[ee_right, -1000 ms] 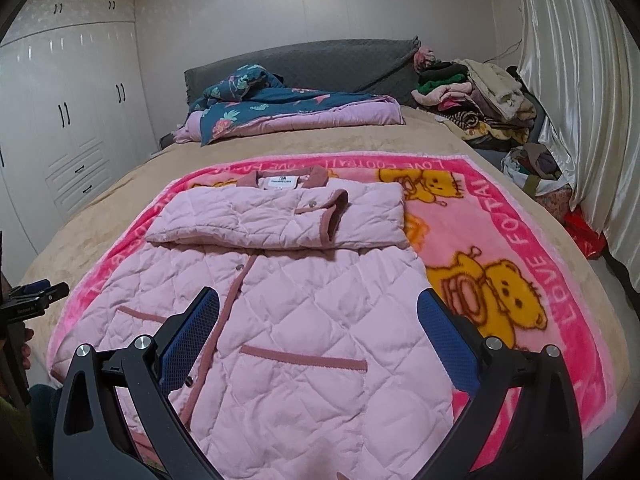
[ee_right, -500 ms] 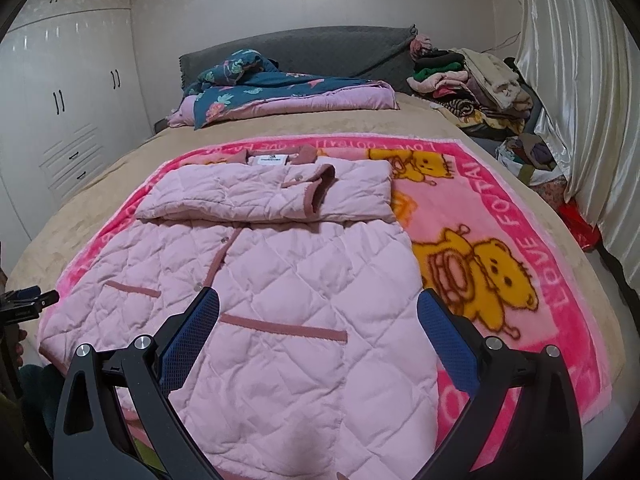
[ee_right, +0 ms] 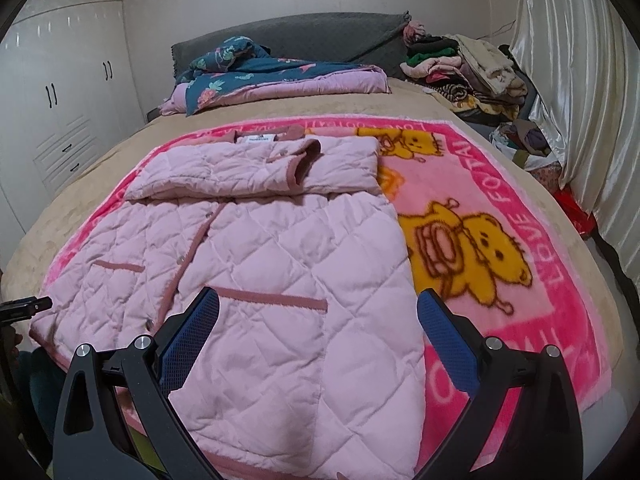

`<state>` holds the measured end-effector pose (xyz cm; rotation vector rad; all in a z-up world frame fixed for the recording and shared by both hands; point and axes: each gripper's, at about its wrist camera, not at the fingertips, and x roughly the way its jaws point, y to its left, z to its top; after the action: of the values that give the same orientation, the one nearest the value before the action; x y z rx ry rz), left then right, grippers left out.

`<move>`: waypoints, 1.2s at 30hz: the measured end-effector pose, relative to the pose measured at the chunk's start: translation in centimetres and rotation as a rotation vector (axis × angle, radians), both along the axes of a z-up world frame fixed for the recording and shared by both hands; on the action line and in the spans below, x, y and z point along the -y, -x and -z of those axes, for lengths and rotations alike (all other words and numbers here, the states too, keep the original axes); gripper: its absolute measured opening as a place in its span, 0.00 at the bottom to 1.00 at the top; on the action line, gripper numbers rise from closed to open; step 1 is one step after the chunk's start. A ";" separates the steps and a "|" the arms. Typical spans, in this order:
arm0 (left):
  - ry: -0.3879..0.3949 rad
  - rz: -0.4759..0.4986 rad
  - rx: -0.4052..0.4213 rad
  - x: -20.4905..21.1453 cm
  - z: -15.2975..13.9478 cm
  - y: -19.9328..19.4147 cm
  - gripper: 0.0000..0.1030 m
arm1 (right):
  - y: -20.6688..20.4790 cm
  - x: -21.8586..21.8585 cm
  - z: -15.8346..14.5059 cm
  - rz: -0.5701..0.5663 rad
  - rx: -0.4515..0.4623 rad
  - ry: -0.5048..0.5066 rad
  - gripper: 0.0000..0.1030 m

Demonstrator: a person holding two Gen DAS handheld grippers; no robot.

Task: Fold large clothes
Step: 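Grasp the ribbed hem with the left gripper while the right gripper grasps it too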

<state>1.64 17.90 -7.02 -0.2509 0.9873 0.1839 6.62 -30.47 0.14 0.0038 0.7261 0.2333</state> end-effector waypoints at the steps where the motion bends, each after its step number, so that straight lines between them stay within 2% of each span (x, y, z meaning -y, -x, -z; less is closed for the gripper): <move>1: 0.014 0.004 -0.009 0.0 0.3 -0.1 0.91 | 0.0 0.1 0.2 0.000 -0.006 -0.001 0.96; 5: 0.049 0.016 -0.040 0.4 1.5 -0.1 0.91 | 0.3 0.8 1.2 0.006 -0.032 0.001 0.96; 16: 0.043 0.043 -0.054 1.7 2.2 -0.6 0.91 | 1.2 2.5 4.2 0.022 -0.108 0.017 0.96; 24: 0.069 0.046 -0.071 1.6 2.6 -1.1 0.91 | 2.0 3.7 7.3 0.033 -0.194 0.026 0.96; 30: 0.034 0.067 -0.074 2.2 2.6 -1.2 0.91 | 2.9 4.4 9.2 0.040 -0.255 0.037 0.96; 36: 0.000 0.095 -0.059 3.4 2.2 -1.2 0.84 | 4.0 4.7 11.1 0.017 -0.327 0.009 0.96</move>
<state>2.84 14.50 -9.25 -0.1986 1.0550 0.1049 2.65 -35.13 -10.99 0.0407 1.0520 0.2155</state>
